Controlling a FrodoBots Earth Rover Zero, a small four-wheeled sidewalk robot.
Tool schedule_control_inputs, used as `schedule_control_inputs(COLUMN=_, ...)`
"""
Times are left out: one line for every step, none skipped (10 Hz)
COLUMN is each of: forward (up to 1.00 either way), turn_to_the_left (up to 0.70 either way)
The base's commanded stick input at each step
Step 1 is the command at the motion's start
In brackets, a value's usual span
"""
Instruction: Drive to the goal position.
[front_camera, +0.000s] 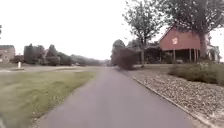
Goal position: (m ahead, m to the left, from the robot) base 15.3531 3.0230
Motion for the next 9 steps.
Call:
schedule_control_inputs(forward=1.00, turn_to_the_left=0.00)
schedule_control_inputs(forward=1.00, turn_to_the_left=0.00)
schedule_control_inputs(forward=1.00, turn_to_the_left=0.00)
schedule_control_inputs(forward=1.00, turn_to_the_left=0.00)
schedule_control_inputs(forward=1.00, turn_to_the_left=0.00)
schedule_control_inputs(forward=1.00, turn_to_the_left=0.00)
schedule_control_inputs(forward=1.00, turn_to_the_left=0.00)
schedule_control_inputs(forward=1.00, turn_to_the_left=0.00)
schedule_control_inputs(forward=1.00, turn_to_the_left=0.00)
